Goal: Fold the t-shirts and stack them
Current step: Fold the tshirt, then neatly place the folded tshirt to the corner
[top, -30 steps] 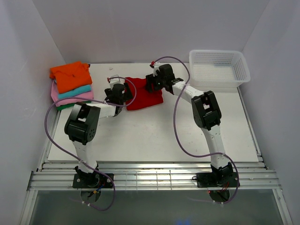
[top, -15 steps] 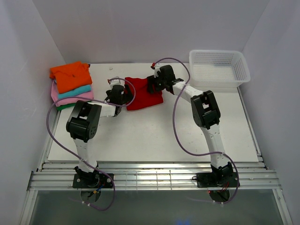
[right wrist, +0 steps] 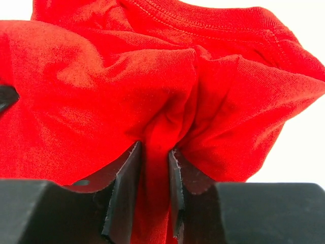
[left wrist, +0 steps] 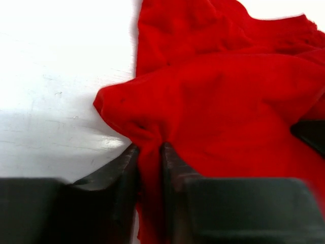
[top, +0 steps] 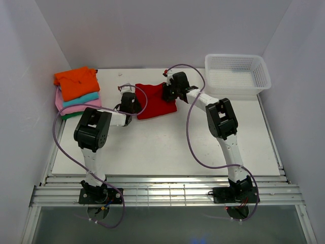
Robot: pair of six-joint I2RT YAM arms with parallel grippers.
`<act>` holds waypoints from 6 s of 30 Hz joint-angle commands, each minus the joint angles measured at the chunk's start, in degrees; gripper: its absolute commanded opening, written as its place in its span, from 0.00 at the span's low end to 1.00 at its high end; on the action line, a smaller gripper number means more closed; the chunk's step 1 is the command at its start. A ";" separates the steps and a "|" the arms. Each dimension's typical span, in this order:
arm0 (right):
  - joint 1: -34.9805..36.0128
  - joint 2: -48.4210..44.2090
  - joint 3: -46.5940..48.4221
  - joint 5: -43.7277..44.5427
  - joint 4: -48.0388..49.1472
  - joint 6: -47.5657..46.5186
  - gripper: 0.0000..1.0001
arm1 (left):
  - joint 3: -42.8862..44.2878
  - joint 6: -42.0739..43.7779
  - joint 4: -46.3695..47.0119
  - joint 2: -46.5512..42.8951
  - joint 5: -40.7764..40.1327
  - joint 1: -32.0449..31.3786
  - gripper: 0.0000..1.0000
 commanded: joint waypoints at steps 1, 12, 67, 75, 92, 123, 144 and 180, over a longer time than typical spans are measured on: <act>-0.26 0.04 -0.07 -0.54 0.23 -0.39 0.31 | 1.38 -0.64 1.39 -0.24 2.39 -0.04 0.29; -0.26 -7.51 -9.47 1.39 3.57 -0.39 0.15 | 0.68 -0.73 2.09 -2.52 2.31 -0.04 0.04; 2.03 -27.47 -38.39 13.97 8.58 1.81 0.46 | -4.60 3.48 2.36 -4.72 3.44 -10.41 0.74; 2.11 -25.72 -38.57 13.35 8.85 2.86 0.44 | -2.23 4.01 -0.10 -1.74 8.63 -10.41 0.74; 2.03 -22.37 -38.74 8.69 10.16 4.00 0.39 | -1.52 -0.91 3.41 3.80 26.13 -13.57 0.73; 2.12 -21.84 -40.06 7.28 10.43 4.00 0.37 | -9.60 -5.56 8.07 -3.84 18.82 -13.93 0.75; 2.03 -22.28 -40.32 7.37 9.55 3.48 0.37 | -8.91 -13.04 16.69 3.27 29.55 -12.70 0.91; 2.12 -36.76 -44.37 12.55 5.78 1.90 0.58 | 1.90 -0.12 -19.23 -7.43 6.79 -10.06 0.00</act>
